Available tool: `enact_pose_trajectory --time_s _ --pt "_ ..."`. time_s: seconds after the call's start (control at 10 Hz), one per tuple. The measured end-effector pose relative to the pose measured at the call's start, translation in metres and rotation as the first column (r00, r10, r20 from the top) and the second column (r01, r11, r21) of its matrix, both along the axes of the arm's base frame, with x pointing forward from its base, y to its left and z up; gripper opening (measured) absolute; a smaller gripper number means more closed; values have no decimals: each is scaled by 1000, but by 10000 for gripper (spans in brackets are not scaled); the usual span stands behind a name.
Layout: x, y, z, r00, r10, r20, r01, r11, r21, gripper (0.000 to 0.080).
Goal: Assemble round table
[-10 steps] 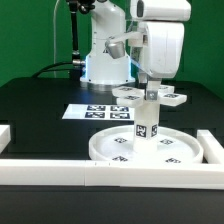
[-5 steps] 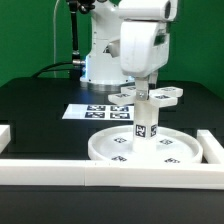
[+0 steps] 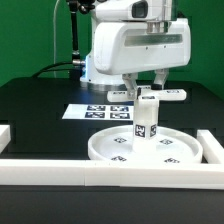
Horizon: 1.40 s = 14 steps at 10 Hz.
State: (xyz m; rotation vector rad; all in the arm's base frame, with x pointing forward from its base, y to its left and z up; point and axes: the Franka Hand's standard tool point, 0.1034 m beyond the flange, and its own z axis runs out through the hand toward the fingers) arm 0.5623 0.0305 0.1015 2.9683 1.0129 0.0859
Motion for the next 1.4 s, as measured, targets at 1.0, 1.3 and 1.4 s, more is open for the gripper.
enact_pose_trajectory --time_s 1.0,1.3,1.4 --pt "1 1 0 684 -728 -46 728 678 100 443" --pt "1 2 1 490 -868 -80 870 482 103 443" --pt "1 2 0 405 -910 -89 913 397 99 443"
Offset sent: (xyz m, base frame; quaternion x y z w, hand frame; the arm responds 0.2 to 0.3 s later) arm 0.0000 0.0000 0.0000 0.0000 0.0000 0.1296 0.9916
